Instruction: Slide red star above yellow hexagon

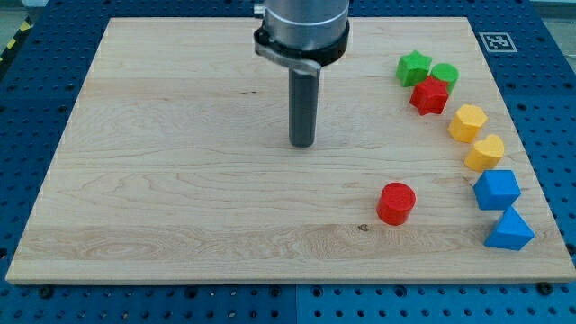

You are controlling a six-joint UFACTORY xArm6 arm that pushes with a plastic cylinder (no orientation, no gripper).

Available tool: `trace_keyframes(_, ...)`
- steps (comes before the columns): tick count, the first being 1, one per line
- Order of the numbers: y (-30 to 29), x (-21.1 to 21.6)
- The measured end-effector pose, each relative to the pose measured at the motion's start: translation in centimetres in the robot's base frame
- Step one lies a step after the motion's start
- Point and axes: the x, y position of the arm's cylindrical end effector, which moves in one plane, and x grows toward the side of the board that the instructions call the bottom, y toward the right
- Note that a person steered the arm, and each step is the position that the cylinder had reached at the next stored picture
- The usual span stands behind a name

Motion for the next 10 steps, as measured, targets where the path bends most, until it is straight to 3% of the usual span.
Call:
trace_keyframes(2, 9.7, -7.3)
trace_keyframes(5, 13.8, -7.8)
trace_keyframes(8, 11.3, -6.1)
trace_keyframes(10, 13.9, -6.1)
